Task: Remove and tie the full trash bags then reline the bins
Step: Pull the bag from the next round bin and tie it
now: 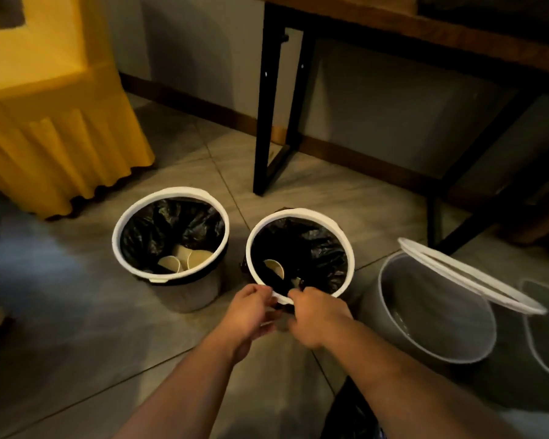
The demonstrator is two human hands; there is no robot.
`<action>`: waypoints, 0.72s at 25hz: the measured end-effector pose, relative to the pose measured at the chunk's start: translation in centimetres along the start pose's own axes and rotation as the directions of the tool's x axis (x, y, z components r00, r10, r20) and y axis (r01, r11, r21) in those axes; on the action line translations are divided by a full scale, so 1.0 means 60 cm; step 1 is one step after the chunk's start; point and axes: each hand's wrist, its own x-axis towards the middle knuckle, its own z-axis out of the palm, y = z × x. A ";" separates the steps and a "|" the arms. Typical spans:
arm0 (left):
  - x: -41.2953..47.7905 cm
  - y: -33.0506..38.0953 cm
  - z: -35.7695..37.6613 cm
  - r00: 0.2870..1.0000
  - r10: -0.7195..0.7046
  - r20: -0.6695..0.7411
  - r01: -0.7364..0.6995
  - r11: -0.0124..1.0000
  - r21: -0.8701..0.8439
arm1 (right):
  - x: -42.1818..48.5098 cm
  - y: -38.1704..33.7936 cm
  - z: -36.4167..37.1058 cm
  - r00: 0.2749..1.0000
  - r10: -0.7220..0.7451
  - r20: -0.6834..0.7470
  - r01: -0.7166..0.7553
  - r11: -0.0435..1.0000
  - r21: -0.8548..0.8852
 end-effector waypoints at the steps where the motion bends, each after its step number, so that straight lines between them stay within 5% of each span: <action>1: -0.005 0.009 -0.007 1.000 -0.003 0.019 0.002 0.998 0.062 | -0.002 -0.009 -0.003 1.000 0.015 0.019 -0.014 0.999 -0.044; 5: -0.026 0.031 -0.035 0.999 0.021 0.047 -0.030 0.979 0.200 | 0.007 -0.031 -0.040 1.000 0.009 0.002 -0.008 0.979 -0.206; 11: 0.045 0.035 -0.070 0.994 0.091 -0.053 -0.086 0.991 0.103 | 0.064 -0.029 -0.064 0.972 -0.222 0.075 0.234 0.905 -0.354; 15: 0.088 0.019 -0.059 0.989 0.140 -0.038 -0.133 0.980 0.150 | 0.065 -0.009 -0.016 0.900 -0.398 -0.177 0.314 0.874 -0.370; 18: 0.110 0.004 -0.052 0.986 0.149 -0.071 -0.141 0.984 0.107 | 0.064 -0.015 0.045 0.882 -0.344 -0.321 0.313 0.939 -0.146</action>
